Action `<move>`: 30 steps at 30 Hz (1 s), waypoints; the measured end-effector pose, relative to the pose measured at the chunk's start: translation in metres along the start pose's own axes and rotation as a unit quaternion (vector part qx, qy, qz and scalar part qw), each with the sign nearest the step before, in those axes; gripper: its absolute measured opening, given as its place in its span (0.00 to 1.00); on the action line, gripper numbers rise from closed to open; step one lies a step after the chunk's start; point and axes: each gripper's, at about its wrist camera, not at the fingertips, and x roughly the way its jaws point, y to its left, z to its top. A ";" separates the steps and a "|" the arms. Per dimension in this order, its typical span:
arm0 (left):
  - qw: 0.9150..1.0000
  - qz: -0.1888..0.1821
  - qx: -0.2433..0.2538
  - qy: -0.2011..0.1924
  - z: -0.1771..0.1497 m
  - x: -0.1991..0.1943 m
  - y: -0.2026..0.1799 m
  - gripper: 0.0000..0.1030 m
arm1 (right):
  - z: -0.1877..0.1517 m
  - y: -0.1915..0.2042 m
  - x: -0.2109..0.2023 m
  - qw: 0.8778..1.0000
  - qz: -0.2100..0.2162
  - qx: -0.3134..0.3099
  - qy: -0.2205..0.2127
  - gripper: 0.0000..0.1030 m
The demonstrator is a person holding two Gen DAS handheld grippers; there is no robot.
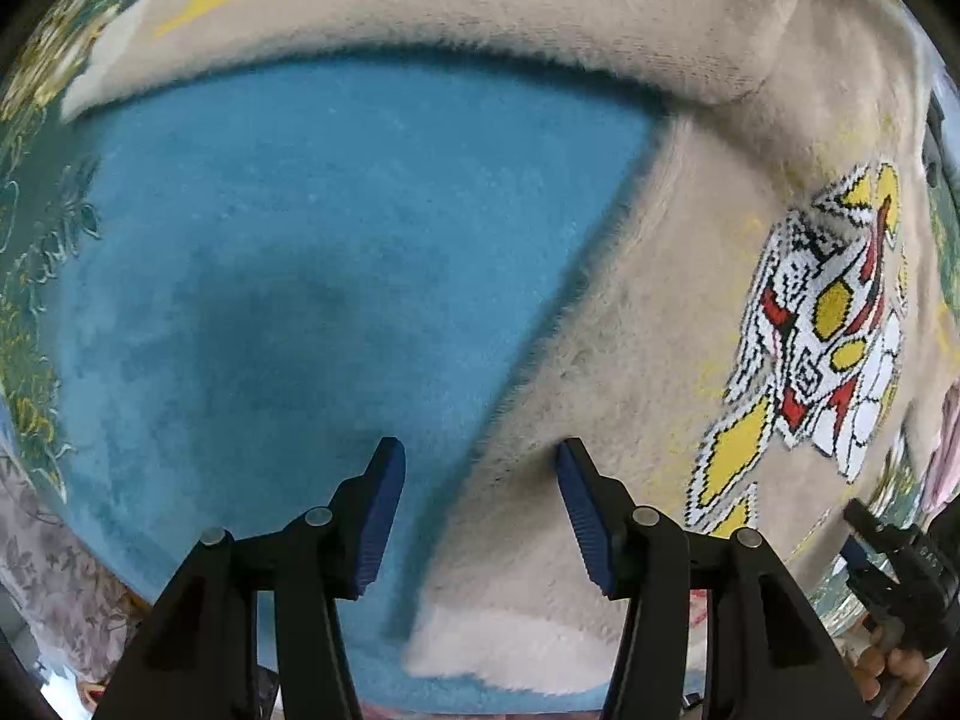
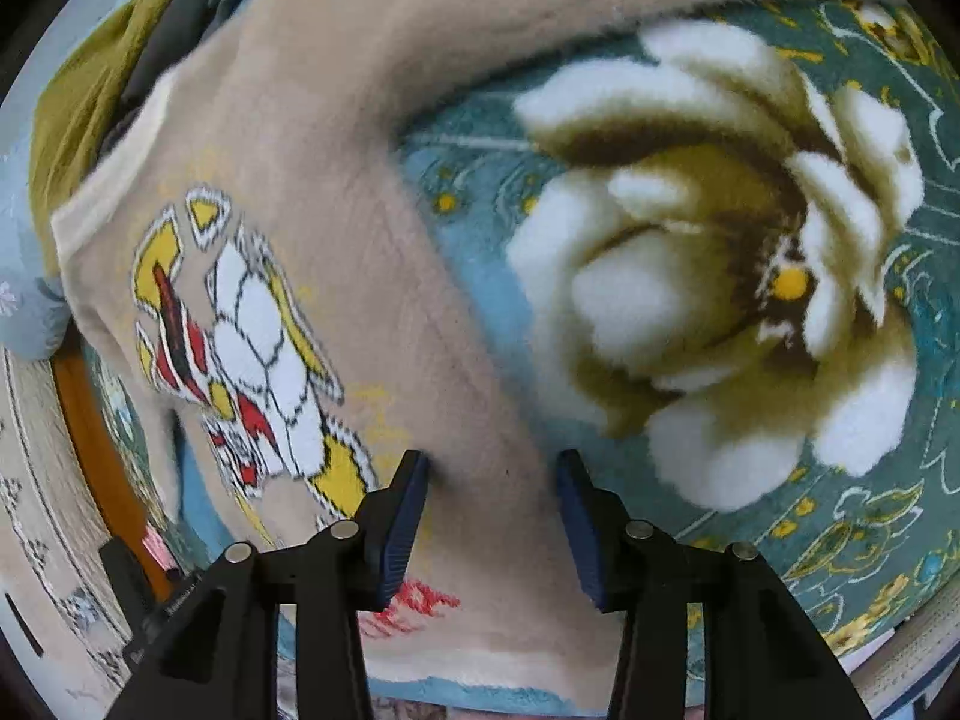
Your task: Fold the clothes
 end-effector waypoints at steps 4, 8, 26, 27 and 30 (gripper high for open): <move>1.000 -0.021 -0.002 -0.004 -0.006 -0.001 -0.002 0.20 | -0.005 0.008 -0.001 1.000 -0.020 -0.017 0.002 0.18; 1.000 -0.015 0.014 -0.011 -0.014 -0.007 -0.011 0.10 | -0.006 0.010 -0.012 1.000 -0.020 -0.022 -0.001 0.12; 0.997 -0.079 -0.016 0.018 -0.044 -0.035 -0.023 0.10 | -0.001 -0.004 -0.065 0.999 0.005 -0.024 -0.024 0.18; 0.996 -0.087 -0.026 0.012 -0.041 -0.042 -0.019 0.10 | -0.007 -0.007 -0.072 0.999 0.011 -0.020 -0.035 0.19; 0.992 -0.105 -0.071 -0.018 -0.029 -0.072 -0.004 0.15 | 0.010 -0.025 -0.101 0.996 0.028 0.013 -0.083 0.23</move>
